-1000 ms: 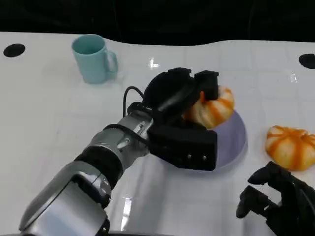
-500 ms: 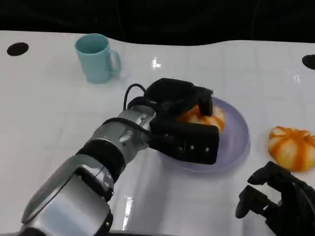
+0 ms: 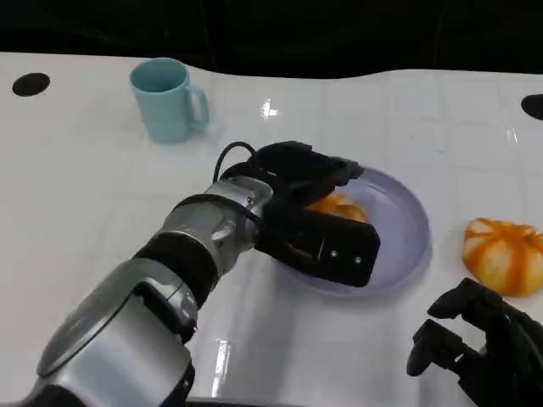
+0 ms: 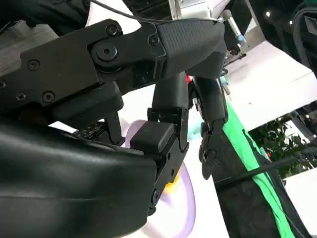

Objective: Grasp the bread from the table and place it into the plate.

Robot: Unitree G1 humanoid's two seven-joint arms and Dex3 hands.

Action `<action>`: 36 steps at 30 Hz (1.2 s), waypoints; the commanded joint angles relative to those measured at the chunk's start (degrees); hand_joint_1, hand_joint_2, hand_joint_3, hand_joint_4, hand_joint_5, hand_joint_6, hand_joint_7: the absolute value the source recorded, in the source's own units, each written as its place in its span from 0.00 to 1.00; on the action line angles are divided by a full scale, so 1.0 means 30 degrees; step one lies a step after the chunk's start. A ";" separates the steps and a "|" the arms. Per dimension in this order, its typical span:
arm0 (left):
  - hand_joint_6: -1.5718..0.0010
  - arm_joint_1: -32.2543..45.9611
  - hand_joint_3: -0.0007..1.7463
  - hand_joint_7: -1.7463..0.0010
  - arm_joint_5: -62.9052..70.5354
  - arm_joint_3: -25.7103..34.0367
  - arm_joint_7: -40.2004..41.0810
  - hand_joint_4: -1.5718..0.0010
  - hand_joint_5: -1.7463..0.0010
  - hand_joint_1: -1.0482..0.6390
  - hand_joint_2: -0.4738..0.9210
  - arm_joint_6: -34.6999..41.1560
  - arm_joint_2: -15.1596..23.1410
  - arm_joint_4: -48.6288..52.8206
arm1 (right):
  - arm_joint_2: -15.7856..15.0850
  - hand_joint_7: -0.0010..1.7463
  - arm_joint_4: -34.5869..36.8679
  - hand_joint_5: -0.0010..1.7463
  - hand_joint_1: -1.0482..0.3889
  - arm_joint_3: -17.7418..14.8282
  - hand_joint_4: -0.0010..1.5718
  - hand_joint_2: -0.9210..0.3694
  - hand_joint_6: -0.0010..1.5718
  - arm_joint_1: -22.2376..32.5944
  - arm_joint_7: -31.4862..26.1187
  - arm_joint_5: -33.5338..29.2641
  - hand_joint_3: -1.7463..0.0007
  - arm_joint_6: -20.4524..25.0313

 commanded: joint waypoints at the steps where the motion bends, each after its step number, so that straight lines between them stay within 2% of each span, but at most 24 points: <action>1: 0.91 -0.0347 0.41 0.99 -0.0158 0.0136 -0.0368 0.99 0.88 0.06 1.00 -0.0035 0.0562 -0.0642 | -0.0190 0.63 -0.0123 0.88 0.39 -0.0183 0.46 0.00 0.49 0.0064 -0.0039 0.0070 0.87 -0.0021; 6: 0.86 0.0060 0.39 0.97 -0.0313 0.0256 -0.0095 0.95 0.86 0.09 1.00 -0.0572 0.1128 -0.1481 | -0.0199 0.63 0.0123 0.89 0.39 -0.0224 0.46 0.00 0.48 -0.0013 0.0264 0.0144 0.87 -0.0202; 12: 0.76 0.0963 0.34 0.94 -0.1453 0.1262 0.0123 0.86 0.79 0.13 1.00 -0.2019 0.1981 -0.2579 | -0.0199 0.63 -0.0112 0.89 0.38 -0.0239 0.46 0.00 0.48 0.0038 0.0020 0.0083 0.86 0.0019; 19: 0.65 0.3281 0.26 0.91 -0.5066 0.4187 -0.0524 0.74 0.71 0.17 1.00 -0.4865 0.2867 -0.4278 | -0.0175 0.63 -0.0107 0.89 0.38 -0.0260 0.46 0.00 0.49 0.0001 0.0000 0.0096 0.88 0.0012; 21: 0.63 0.4088 0.24 0.91 -0.6670 0.5240 -0.1493 0.74 0.65 0.18 1.00 -0.5612 0.2914 -0.4747 | -0.0146 0.63 -0.0124 0.89 0.38 -0.0239 0.46 0.00 0.49 -0.0004 -0.0014 0.0048 0.87 -0.0050; 24: 0.60 0.5518 0.19 0.92 -1.0130 0.7156 -0.3981 0.77 0.48 0.23 1.00 -0.6919 0.2682 -0.5374 | -0.0099 0.63 -0.0167 0.89 0.38 -0.0238 0.46 0.00 0.49 0.0008 -0.0140 0.0050 0.87 0.0027; 27: 0.57 0.6941 0.17 0.90 -1.2856 0.8639 -0.5808 0.73 0.42 0.26 1.00 -0.6860 0.2377 -0.6543 | -0.0130 0.63 -0.0167 0.89 0.38 -0.0233 0.46 0.00 0.49 0.0008 -0.0132 0.0021 0.87 -0.0019; 31: 0.51 0.8613 0.18 0.89 -1.6871 1.0454 -0.8963 0.65 0.45 0.27 1.00 -0.4832 0.1936 -0.8726 | -0.0213 0.63 -0.0165 0.89 0.38 -0.0299 0.46 0.00 0.50 -0.0023 -0.0115 0.0141 0.87 0.0141; 34: 0.45 0.9665 0.19 0.87 -1.8432 1.1275 -0.9896 0.56 0.49 0.28 1.00 -0.3580 0.1716 -1.0273 | -0.0176 0.62 -0.0257 0.89 0.38 -0.0305 0.46 0.00 0.50 -0.0013 -0.0255 0.0174 0.88 0.0295; 36: 0.39 1.0898 0.18 0.85 -2.0362 1.2122 -1.0478 0.49 0.46 0.27 1.00 -0.2135 0.1169 -1.1783 | -0.0200 0.62 -0.0330 0.89 0.38 -0.0293 0.46 0.00 0.50 0.0018 -0.0321 0.0154 0.88 0.0389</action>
